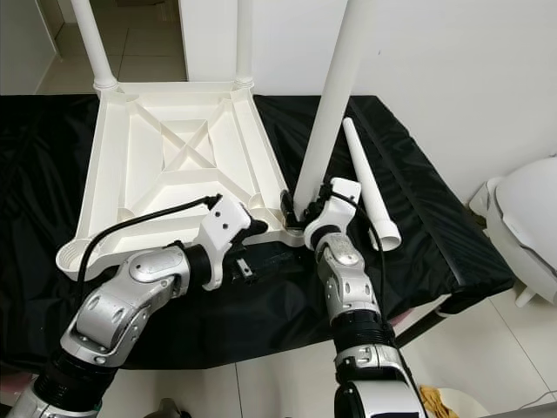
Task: Building children table
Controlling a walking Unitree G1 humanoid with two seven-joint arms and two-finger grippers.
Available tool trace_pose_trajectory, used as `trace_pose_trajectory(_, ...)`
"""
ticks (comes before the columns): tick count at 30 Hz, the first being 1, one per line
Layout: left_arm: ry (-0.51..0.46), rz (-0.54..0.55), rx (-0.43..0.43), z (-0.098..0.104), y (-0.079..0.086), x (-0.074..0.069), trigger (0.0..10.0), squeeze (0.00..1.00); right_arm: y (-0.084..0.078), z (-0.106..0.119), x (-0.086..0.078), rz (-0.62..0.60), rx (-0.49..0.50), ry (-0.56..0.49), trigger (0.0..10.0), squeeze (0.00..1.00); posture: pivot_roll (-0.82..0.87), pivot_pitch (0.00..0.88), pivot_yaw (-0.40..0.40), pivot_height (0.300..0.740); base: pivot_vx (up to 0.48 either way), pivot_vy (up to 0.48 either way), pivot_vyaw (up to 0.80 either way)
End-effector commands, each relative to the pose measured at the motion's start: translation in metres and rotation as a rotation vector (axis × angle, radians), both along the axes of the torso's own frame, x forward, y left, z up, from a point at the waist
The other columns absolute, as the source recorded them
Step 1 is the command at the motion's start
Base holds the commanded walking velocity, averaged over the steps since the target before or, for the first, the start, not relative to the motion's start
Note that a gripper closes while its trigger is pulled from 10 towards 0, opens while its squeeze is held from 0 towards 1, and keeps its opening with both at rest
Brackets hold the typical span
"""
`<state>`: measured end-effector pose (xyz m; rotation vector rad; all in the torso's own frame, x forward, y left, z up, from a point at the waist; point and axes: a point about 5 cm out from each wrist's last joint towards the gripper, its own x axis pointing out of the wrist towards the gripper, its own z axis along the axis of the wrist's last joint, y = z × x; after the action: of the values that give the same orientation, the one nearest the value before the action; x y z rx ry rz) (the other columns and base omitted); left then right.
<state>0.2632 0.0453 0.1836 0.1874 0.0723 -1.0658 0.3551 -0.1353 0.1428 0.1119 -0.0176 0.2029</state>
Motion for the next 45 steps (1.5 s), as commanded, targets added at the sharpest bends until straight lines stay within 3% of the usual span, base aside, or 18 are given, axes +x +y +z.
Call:
trace_pose_trajectory(1,-0.010,0.044,0.000,0.002,0.000,0.003,10.0,0.00,-0.007,0.000,0.004,0.065,-0.017,-0.007,10.0,0.00,0.00,0.036,-0.067,0.740,0.000,0.000,0.00)
trace_pose_trajectory(2,-0.010,0.044,0.000,0.002,0.000,0.003,10.0,0.00,-0.007,0.000,0.004,0.065,-0.017,-0.007,10.0,0.00,0.00,0.036,-0.067,0.740,0.000,0.000,0.00)
trace_pose_trajectory(5,-0.014,0.042,0.004,0.003,0.001,0.004,10.0,0.00,-0.008,-0.003,0.011,0.300,-0.102,0.007,10.0,0.00,0.01,0.032,-0.063,0.740,0.000,0.000,0.00)
trace_pose_trajectory(11,-0.018,0.044,0.007,0.004,0.002,0.004,10.0,0.00,-0.004,-0.006,0.011,0.422,-0.150,0.038,10.0,0.00,0.02,0.030,-0.064,0.740,0.000,0.000,0.00)
trace_pose_trajectory(24,-0.024,0.052,0.010,0.006,0.004,0.004,10.0,0.00,-0.007,-0.006,0.017,0.517,-0.230,0.053,10.0,0.00,0.04,0.026,-0.063,0.740,0.000,0.000,0.00)
trace_pose_trajectory(25,-0.025,0.052,0.010,0.006,0.004,0.005,10.0,0.00,-0.008,-0.005,0.018,0.520,-0.240,0.047,9.5,0.00,0.04,0.024,-0.062,0.740,0.000,0.000,0.00)
trace_pose_trajectory(27,-0.026,0.052,0.010,0.006,0.004,0.005,10.0,0.00,-0.008,-0.005,0.018,0.523,-0.251,0.045,10.0,0.00,0.03,0.023,-0.059,0.740,0.000,0.000,0.00)
trace_pose_trajectory(28,-0.026,0.052,0.011,0.006,0.004,0.005,10.0,0.00,-0.008,-0.004,0.018,0.536,-0.259,0.039,9.3,0.00,0.03,0.023,-0.059,0.740,0.000,0.000,0.00)
trace_pose_trajectory(29,-0.026,0.052,0.011,0.006,0.004,0.005,10.0,0.00,-0.008,-0.004,0.018,0.536,-0.259,0.039,9.3,0.00,0.03,0.023,-0.059,0.740,0.000,0.000,0.00)
trace_pose_trajectory(30,-0.026,0.051,0.011,0.006,0.004,0.005,10.0,0.00,-0.009,-0.004,0.019,0.543,-0.270,0.037,7.0,0.00,0.03,0.023,-0.059,0.740,0.000,0.000,0.00)
trace_pose_trajectory(31,-0.026,0.050,0.011,0.006,0.004,0.005,10.0,0.00,-0.009,-0.004,0.018,0.554,-0.277,0.037,3.5,0.00,0.03,0.023,-0.058,0.740,0.000,0.000,0.00)
trace_pose_trajectory(32,-0.026,0.050,0.011,0.006,0.004,0.005,10.0,0.00,-0.009,-0.004,0.018,0.554,-0.277,0.037,3.5,0.00,0.03,0.023,-0.058,0.740,0.000,0.000,0.00)
trace_pose_trajectory(33,-0.026,0.049,0.012,0.007,0.004,0.005,10.0,0.00,-0.010,-0.005,0.018,0.565,-0.293,0.038,0.0,0.00,0.03,0.023,-0.058,0.740,0.000,0.000,0.00)
trace_pose_trajectory(45,-0.020,0.046,0.008,0.006,0.003,0.004,10.0,0.00,-0.021,-0.011,0.015,0.551,-0.298,0.057,0.0,0.00,0.02,0.033,-0.059,0.740,0.000,0.000,0.00)
